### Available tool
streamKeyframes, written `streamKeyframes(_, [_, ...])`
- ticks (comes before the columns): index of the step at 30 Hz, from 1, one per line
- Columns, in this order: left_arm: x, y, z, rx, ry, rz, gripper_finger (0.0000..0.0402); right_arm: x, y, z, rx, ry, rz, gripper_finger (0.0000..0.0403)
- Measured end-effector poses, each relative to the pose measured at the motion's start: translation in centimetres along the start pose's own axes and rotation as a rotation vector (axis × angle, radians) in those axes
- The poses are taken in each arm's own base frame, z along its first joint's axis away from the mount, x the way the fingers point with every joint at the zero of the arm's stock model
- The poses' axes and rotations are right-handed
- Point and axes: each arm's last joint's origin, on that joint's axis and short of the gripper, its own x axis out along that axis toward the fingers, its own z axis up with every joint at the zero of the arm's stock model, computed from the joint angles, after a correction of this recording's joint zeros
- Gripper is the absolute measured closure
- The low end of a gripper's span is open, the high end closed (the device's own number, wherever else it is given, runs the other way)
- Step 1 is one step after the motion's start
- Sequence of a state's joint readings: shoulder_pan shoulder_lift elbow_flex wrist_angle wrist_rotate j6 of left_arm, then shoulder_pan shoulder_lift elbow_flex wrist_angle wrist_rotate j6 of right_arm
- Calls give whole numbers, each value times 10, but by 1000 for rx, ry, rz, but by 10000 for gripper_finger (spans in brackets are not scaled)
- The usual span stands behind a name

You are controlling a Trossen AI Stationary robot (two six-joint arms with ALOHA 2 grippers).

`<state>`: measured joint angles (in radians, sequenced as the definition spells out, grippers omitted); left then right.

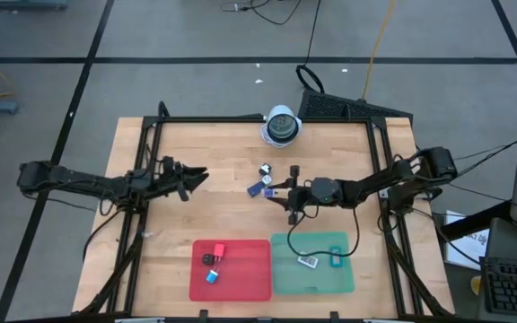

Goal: Pick & Place Office items
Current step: Put the purple charger adapter into the red bin

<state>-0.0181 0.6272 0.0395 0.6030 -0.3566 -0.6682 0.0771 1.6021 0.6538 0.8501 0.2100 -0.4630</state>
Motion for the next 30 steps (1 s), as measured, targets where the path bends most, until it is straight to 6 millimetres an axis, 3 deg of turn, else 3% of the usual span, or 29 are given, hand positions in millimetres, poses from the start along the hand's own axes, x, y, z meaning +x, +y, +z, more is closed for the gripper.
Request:
streamKeyframes(8, [25, -5, -12, -60, 129, 11, 187, 12, 4, 3, -11, 5, 9, 272])
streamKeyframes(17, [90, -45, -8, 15, 269, -82, 150, 15, 5, 0, -28, 24, -5, 271])
streamKeyframes(23, [133, -52, -17, 51, 376, 27, 125, 13, 10, 3, -85, 48, -51, 271])
streamKeyframes(30, [163, -55, -29, 69, 430, 56, 124, 12, 14, 0, -124, 94, -60, 271])
